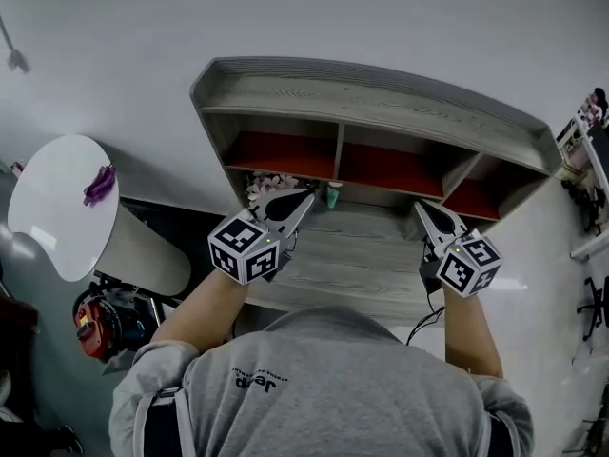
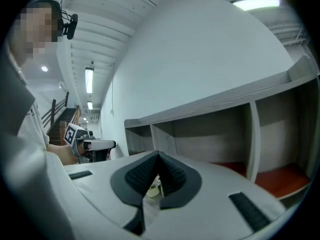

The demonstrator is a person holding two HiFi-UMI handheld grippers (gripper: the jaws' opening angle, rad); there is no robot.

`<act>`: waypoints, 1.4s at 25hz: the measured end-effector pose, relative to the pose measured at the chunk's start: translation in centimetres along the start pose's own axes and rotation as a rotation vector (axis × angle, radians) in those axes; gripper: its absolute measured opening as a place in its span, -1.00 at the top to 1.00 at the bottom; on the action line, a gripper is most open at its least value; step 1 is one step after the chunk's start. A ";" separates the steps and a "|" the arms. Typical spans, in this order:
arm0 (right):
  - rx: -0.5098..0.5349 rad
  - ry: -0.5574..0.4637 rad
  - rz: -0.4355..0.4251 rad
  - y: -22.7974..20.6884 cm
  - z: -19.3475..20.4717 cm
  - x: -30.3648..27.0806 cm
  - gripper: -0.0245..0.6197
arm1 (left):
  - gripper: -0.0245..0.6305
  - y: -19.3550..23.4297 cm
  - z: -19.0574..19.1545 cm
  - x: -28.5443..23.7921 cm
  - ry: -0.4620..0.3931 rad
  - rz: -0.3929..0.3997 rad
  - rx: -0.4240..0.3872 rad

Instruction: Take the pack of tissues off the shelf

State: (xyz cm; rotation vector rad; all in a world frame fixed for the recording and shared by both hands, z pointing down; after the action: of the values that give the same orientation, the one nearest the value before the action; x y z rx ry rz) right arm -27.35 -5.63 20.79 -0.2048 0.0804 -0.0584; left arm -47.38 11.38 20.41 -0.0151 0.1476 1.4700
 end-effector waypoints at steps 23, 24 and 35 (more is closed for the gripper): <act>0.019 0.002 -0.067 1.5 0.5 -3.9 0.90 | 0.89 2.0 1.1 2.1 0.014 -0.009 0.028; 0.019 0.002 -0.065 1.6 0.5 -3.9 0.90 | 0.89 1.9 1.1 2.1 0.014 -0.008 0.029; 0.027 0.001 -0.072 1.8 0.5 -3.3 0.90 | 0.89 1.4 1.2 2.1 0.017 0.004 0.031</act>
State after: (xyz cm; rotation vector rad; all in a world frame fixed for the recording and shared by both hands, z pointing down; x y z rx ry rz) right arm -30.47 -3.51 21.18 -0.1809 0.0735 -0.1315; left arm -48.44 13.69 21.47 -0.0028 0.1843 1.4713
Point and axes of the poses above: the fingertips, and each gripper's own axes: x backward along the fingers, y to its left, z out of its underside, the point moved 5 cm from there along x, backward along the fingers, and after that the axes turned 14 degrees about -z, right-handed, at the moved point
